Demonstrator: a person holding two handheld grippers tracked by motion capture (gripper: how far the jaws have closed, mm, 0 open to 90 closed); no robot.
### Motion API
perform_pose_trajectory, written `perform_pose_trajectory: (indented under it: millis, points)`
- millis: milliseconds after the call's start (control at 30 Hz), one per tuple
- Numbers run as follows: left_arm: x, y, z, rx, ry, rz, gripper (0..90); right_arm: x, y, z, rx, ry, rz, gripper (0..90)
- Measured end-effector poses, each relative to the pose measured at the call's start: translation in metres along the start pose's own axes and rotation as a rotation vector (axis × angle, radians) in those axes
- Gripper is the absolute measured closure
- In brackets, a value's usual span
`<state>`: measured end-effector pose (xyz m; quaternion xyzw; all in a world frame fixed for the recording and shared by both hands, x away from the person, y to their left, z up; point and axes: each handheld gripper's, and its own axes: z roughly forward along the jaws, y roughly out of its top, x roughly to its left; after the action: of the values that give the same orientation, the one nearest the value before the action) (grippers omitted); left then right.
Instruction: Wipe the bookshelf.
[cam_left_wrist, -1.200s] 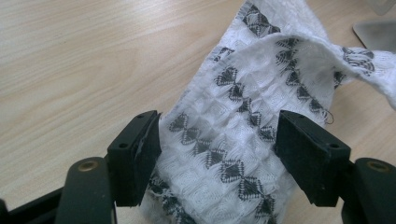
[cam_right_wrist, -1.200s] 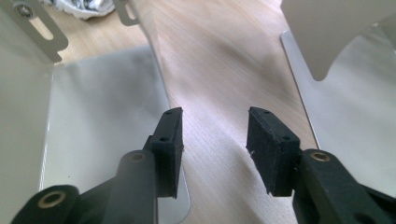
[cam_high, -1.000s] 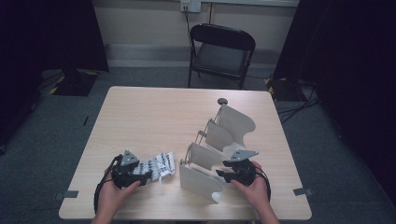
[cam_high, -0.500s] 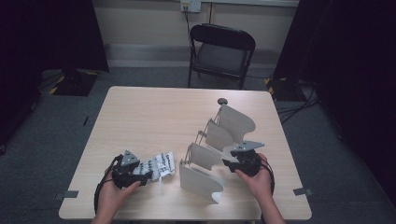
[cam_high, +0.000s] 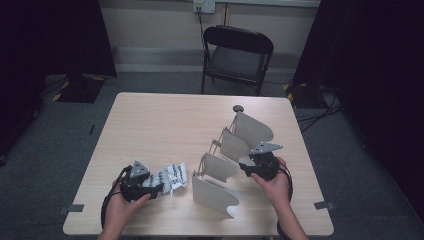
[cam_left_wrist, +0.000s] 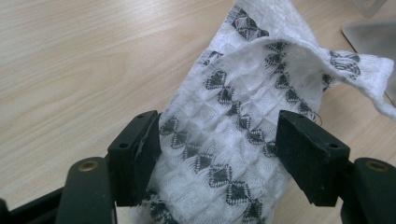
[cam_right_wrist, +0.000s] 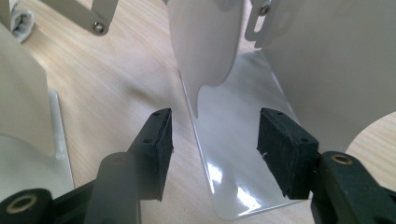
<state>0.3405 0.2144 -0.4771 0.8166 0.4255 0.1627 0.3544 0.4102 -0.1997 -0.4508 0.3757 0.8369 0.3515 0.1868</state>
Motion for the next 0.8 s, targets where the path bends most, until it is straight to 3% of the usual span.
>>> perform_pose_trajectory:
  millis: [267,433,667,800]
  points:
    - [0.000,0.000,0.000,0.000,-0.001,-0.001,31.0,-0.001,0.006,0.000,-0.012,-0.014,-0.008,43.1]
    - [-0.001,0.000,0.001,0.000,-0.005,-0.002,31.0,0.005,0.004,0.003,-0.026,0.009,-0.003,44.2]
    - [-0.004,0.001,0.002,0.002,-0.006,0.003,31.0,0.015,0.010,0.002,-0.050,0.032,-0.028,56.6]
    - [-0.006,0.002,0.002,0.001,-0.011,0.010,31.0,0.018,0.013,0.001,-0.048,0.022,-0.037,64.3]
